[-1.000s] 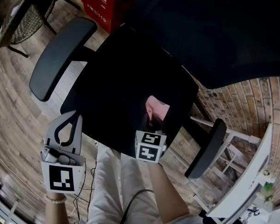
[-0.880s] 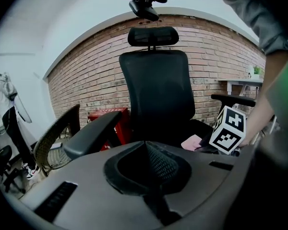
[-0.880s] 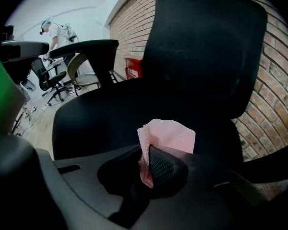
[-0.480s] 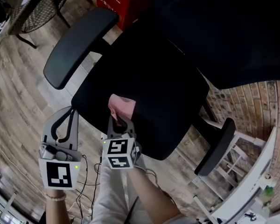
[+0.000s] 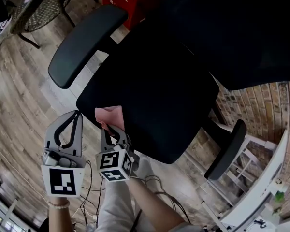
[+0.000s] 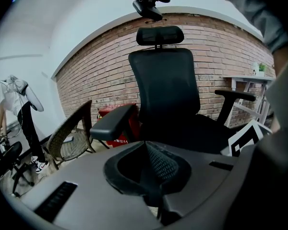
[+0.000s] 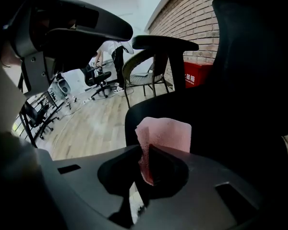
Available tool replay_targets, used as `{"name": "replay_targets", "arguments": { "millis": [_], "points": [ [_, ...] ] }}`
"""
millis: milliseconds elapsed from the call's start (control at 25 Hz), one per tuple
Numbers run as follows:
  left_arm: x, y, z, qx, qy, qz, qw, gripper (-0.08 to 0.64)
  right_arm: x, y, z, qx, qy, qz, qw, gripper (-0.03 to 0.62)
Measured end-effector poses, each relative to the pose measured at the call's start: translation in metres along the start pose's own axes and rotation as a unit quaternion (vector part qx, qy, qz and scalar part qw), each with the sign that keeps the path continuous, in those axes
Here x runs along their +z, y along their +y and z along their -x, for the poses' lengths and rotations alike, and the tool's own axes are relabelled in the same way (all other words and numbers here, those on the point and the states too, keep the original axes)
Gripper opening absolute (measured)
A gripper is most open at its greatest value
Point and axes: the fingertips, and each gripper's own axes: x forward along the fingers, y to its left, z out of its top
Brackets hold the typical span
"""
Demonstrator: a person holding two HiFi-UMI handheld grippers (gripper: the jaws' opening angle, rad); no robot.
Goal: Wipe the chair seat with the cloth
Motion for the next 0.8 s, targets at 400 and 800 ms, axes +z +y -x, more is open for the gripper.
{"name": "replay_targets", "arguments": {
  "millis": [400, 800],
  "points": [
    [0.026, -0.027, -0.021, -0.037, -0.020, -0.015, 0.9990, 0.018, -0.065, -0.111, 0.049, -0.134, 0.036, -0.052, 0.989, 0.055],
    [0.050, -0.062, -0.039, -0.075, -0.034, -0.031, 0.9961, 0.018, -0.141, -0.215, 0.130, -0.273, 0.084, -0.102, 0.953, 0.055]
  ]
}}
